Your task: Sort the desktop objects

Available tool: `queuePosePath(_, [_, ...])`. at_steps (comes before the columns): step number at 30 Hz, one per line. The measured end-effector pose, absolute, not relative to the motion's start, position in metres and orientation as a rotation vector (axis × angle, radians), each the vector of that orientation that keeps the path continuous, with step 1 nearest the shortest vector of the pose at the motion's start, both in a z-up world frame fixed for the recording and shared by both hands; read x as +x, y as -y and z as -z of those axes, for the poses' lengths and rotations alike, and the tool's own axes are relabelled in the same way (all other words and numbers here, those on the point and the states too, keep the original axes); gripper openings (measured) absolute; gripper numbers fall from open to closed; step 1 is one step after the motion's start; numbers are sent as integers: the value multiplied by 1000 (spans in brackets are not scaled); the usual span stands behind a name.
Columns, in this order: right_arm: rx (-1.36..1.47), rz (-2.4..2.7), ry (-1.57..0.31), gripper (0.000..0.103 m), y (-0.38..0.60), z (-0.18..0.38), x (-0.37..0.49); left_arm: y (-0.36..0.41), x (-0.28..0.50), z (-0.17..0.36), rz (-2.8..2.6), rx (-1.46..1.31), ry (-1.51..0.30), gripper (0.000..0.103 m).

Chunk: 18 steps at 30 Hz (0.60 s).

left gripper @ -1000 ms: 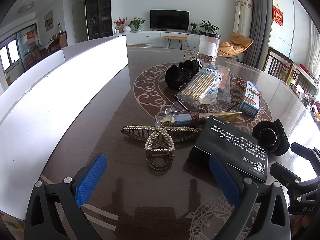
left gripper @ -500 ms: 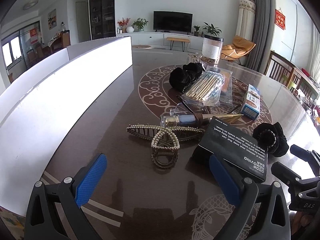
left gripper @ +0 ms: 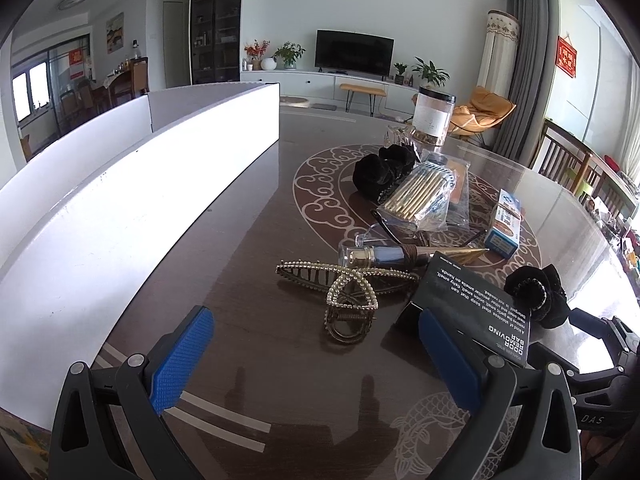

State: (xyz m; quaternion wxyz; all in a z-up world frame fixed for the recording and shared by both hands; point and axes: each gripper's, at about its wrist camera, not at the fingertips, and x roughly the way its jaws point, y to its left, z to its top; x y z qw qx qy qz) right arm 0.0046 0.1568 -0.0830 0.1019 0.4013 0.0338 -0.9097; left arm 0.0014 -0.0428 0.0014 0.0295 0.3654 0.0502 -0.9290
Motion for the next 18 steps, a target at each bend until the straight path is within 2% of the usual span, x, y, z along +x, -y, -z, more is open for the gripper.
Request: queuePosePath(18, [1217, 2681, -114, 103, -156, 86, 2, 46, 4, -4, 2864, 1119, -154, 103])
